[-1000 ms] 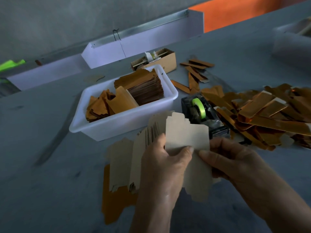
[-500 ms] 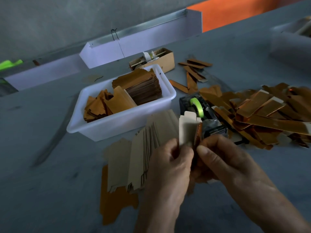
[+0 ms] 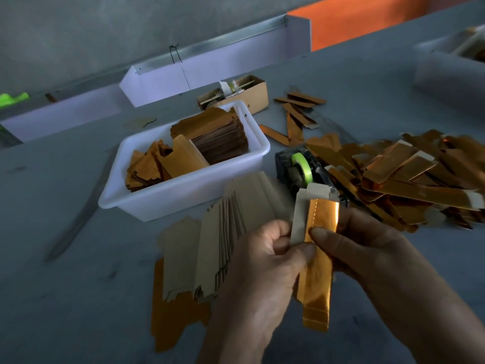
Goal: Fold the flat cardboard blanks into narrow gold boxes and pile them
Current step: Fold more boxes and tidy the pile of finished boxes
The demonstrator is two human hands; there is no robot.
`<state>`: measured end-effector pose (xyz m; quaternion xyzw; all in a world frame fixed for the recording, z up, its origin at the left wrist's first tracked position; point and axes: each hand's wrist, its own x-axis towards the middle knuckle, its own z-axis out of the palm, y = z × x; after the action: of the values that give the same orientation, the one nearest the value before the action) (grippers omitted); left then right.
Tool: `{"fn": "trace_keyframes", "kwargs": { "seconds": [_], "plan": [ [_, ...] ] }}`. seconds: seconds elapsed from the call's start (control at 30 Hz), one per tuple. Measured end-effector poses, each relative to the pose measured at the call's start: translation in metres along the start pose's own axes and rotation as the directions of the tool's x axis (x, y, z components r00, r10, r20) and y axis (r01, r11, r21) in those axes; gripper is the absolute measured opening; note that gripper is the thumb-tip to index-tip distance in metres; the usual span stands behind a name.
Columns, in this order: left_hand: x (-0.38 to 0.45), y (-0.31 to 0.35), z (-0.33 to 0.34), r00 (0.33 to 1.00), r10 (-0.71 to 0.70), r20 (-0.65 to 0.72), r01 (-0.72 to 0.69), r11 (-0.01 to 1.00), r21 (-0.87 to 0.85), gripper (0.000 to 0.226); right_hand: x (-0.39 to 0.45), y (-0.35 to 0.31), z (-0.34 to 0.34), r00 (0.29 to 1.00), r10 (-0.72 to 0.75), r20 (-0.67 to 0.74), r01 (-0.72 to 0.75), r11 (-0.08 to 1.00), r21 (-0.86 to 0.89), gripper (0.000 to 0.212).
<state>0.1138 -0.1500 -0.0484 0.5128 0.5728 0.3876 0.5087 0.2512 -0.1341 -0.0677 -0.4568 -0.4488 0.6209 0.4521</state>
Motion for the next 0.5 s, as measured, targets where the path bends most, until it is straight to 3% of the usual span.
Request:
{"fn": "trace_keyframes", "kwargs": {
  "seconds": [0.17,0.37,0.43,0.5],
  "plan": [
    [-0.002,-0.001,0.003,0.991,0.065,-0.119,-0.054,0.994,0.097,0.010,0.000,0.001,0.001,0.999,0.021,-0.048,-0.017,0.996,0.084,0.027],
    [-0.002,-0.006,0.014,0.929,0.176,-0.325,-0.074,0.950,0.304,0.012,0.001,0.001,0.004,0.994,0.033,-0.103,-0.024,0.996,0.087,0.027],
    [-0.004,-0.004,0.018,0.896,0.260,-0.360,-0.109,0.915,0.388,0.011,0.002,0.003,0.006,0.992,0.030,-0.126,-0.021,0.997,0.077,0.021],
    [-0.005,-0.005,0.025,0.858,0.384,-0.342,-0.130,0.806,0.577,0.016,0.003,0.003,0.009,0.987,0.017,-0.160,-0.006,0.998,0.066,0.014]
  ]
}}
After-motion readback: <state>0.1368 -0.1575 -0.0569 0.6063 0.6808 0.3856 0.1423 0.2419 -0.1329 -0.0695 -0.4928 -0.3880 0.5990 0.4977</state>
